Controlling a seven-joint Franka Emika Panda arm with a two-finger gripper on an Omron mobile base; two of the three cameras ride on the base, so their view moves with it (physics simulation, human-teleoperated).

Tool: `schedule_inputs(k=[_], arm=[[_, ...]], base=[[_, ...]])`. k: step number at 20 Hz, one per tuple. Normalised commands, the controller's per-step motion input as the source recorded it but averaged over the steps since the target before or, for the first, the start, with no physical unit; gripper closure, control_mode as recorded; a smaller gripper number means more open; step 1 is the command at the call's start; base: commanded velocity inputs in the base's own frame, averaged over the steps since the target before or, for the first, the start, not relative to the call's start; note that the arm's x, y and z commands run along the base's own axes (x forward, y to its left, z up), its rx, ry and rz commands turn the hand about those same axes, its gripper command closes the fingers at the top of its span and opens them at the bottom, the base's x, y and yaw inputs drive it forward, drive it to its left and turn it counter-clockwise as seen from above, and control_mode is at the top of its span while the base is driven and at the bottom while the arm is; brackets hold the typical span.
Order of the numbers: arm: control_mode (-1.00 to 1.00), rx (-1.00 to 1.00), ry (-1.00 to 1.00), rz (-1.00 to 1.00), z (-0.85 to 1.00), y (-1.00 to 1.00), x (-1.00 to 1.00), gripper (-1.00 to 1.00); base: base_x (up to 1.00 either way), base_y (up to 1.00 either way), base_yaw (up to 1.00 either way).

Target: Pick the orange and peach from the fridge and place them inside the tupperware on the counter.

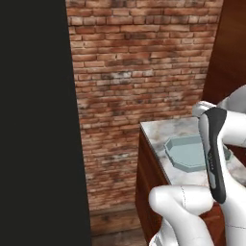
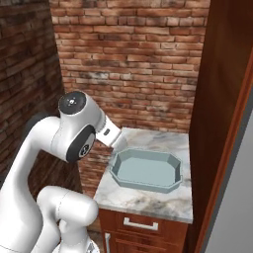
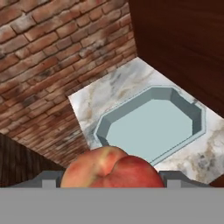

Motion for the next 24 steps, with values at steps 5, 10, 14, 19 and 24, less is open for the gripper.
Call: schedule_inputs(k=[5,10,14,19,24], arm=[[-1.0,0.0,0.37,-0.1,-0.49,-0.25,0.16,1.0],[-1.0,0.0,0.64,-0.07,-0.69,-0.17,0.04,1.0],[-1.0,-0.06,0.49,0.0,-0.57,-0.01,0.01,1.0],[-1.0,0.0,0.15,0.04,-0.39,-0.21,0.18,1.0],[-1.0,0.19,0.0,0.17,-0.35,-0.44,0.37,1.0]], base=[[0.0,0.0,0.0],[0.0,0.0,0.0],[0.0,0.0,0.0],[0.0,0.0,0.0],[0.0,0.0,0.0]])
